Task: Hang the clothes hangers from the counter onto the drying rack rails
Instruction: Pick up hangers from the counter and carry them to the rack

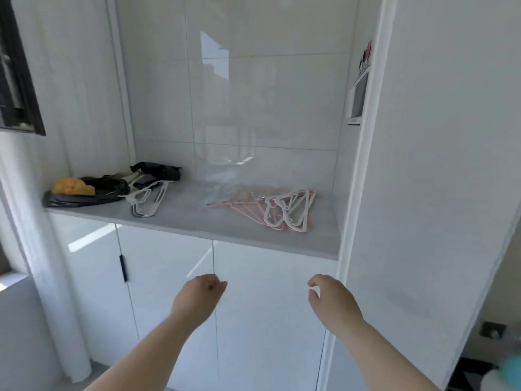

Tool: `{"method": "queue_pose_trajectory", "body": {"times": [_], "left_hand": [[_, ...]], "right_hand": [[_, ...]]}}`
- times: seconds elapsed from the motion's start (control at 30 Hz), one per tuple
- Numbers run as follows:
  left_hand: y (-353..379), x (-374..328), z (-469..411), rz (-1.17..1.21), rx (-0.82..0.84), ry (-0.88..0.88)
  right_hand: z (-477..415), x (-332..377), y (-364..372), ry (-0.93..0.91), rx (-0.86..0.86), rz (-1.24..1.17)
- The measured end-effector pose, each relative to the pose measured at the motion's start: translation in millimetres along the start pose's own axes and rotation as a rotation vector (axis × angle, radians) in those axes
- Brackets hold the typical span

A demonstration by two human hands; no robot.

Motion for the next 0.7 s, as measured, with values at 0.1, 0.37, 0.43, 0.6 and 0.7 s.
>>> {"method": "queue_pose_trajectory", "body": {"times": [0.1,0.37,0.43,0.6,0.7], "left_hand": [[21.1,-9.3,-48.1,0.008,-0.034,-0.04],[86.2,-37.8,-142.1,0.002,-0.046,-0.054],[101.9,-45.0,-156.1,-0.016,-0.024,-0.024],[130.6,-77.3,-210.0,-0.125,-0.03,0.067],[149.4,-116.4,-234.9,-0.291,-0.082,0.243]], "right_hand": [[-58.2,7.5,30.2,-0.084,0.006,-0.016],[-192.2,-9.6,81.5,-0.172,-0.197,0.165],[-208.5,-26.0,100.4,-0.114,-0.152,0.169],[-222.1,-37.2,119.0,-0.086,-0.127,0.193],[-223.3,-36.8,116.6,-0.071,-0.158,0.173]]}}
Point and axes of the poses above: each hand's wrist, its own z-axis away from the middle knuckle, its own y-axis out of the palm, x = y × z, the point moved 9 cm from there along -z, towards the middle knuckle, and after that the axes turned 9 degrees about -x, right-handed, at the moved point
